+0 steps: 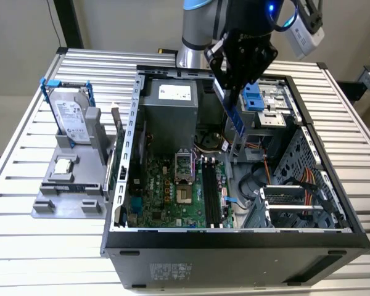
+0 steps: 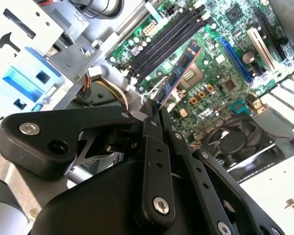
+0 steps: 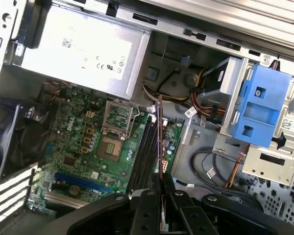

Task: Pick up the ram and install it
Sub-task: 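Insert the ram into the slot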

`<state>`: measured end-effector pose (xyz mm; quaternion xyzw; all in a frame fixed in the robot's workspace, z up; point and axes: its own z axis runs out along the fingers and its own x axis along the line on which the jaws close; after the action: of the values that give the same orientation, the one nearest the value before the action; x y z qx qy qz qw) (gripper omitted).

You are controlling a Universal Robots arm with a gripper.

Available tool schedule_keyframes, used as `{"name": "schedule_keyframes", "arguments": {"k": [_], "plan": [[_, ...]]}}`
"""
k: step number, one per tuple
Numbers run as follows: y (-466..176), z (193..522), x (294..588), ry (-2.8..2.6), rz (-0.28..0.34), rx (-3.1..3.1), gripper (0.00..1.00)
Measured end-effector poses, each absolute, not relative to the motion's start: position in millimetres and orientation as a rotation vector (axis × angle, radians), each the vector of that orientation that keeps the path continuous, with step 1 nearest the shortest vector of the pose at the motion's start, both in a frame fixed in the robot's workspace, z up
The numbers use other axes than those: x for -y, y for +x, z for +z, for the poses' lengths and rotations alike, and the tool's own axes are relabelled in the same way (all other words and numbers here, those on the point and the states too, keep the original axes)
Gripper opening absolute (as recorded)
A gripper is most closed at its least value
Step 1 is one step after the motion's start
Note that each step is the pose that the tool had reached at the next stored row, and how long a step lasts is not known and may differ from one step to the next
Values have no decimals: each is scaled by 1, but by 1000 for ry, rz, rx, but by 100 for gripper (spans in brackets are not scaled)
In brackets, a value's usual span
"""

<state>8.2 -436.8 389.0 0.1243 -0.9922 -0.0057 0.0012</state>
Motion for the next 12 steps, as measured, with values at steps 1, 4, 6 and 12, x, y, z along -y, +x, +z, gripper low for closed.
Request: {"name": "schedule_keyframes", "arguments": {"k": [1,4,6,12], "plan": [[8,389,437,374,-18,3117,0],[8,389,437,326,-18,3123,0],[8,389,437,293,-18,3126,0],[8,389,437,195,-18,3134,0]]}}
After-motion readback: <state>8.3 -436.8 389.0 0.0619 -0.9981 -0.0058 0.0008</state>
